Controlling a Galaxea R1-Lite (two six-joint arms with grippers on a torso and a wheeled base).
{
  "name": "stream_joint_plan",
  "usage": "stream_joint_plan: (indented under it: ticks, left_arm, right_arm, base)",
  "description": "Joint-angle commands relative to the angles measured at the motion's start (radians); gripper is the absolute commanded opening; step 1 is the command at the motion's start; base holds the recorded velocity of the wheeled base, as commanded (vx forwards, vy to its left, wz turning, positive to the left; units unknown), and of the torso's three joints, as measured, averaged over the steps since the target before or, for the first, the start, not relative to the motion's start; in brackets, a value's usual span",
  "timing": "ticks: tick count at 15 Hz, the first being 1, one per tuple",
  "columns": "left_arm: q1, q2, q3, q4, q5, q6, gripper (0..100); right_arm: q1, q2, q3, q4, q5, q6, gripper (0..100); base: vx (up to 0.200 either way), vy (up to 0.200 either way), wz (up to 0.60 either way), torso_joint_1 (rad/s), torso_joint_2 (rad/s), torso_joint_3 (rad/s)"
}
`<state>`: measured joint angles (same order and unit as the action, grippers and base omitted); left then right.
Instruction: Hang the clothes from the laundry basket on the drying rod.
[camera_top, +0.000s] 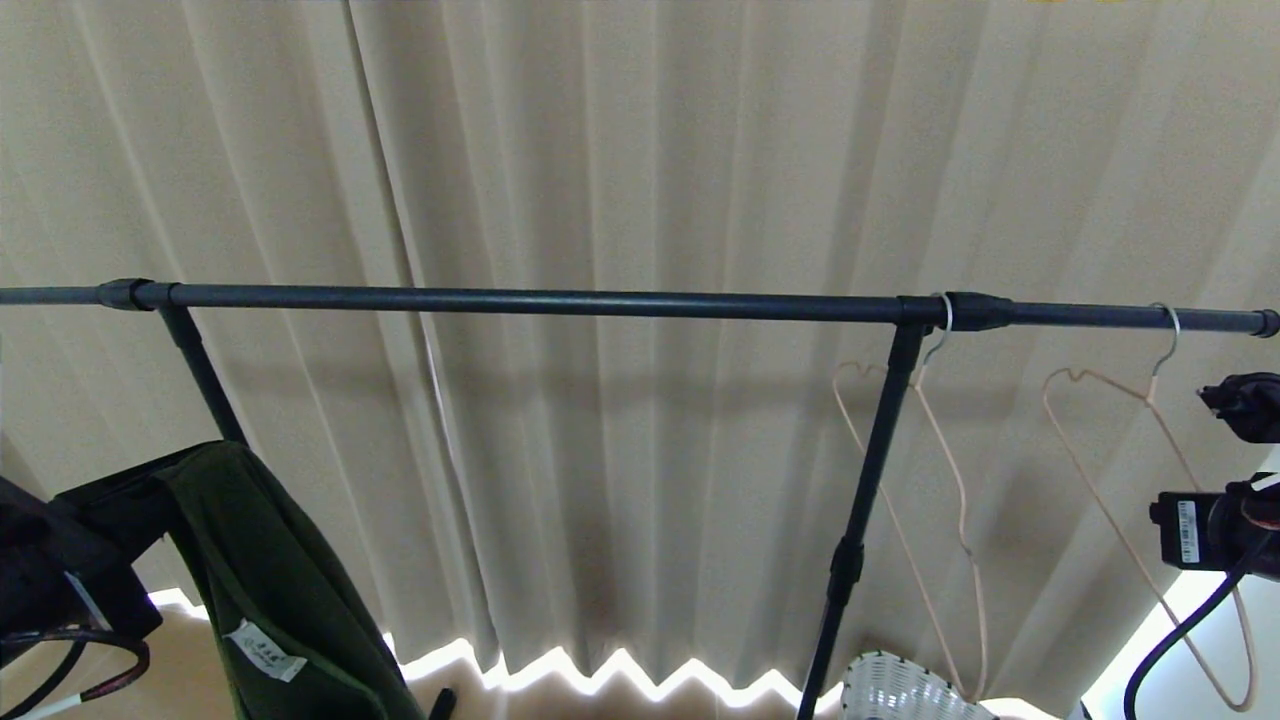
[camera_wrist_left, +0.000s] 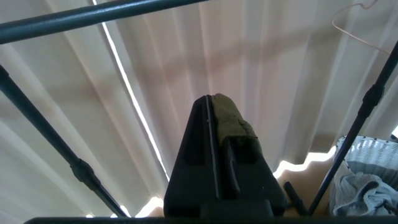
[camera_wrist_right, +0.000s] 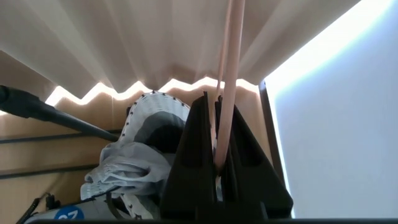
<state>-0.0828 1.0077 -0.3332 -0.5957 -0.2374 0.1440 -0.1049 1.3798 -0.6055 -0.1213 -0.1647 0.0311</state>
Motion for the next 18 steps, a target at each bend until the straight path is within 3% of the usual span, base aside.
stream_joint_plan:
  ticks: [1, 4, 15, 18]
  left_arm:
    - [0.000, 0.000, 0.000, -0.001, 0.000, 0.000, 0]
    - [0.001, 0.000, 0.000, -0.001, 0.000, 0.000, 0]
    - [0.005, -0.001, 0.005, -0.003, 0.003, 0.006, 0]
    - [0.006, -0.003, 0.017, -0.003, 0.004, 0.043, 0]
  right_arm:
    - [0.001, -0.053, 0.006, -0.018, 0.025, 0.000, 0]
    - [0.001, -0.122, 0.033, -0.038, 0.123, 0.000, 0]
    - [0.001, -0.295, 0.105, -0.115, 0.139, -0.008, 0]
    - [0.001, -0.315, 0.119, -0.116, 0.142, -0.010, 0]
  base:
    - [0.000, 0.000, 0.00, 0.000, 0.00, 0.000]
    - [0.000, 0.000, 0.00, 0.000, 0.00, 0.000]
    - [0.000, 0.000, 0.00, 0.000, 0.00, 0.000]
    - [0.000, 0.000, 0.00, 0.000, 0.00, 0.000]
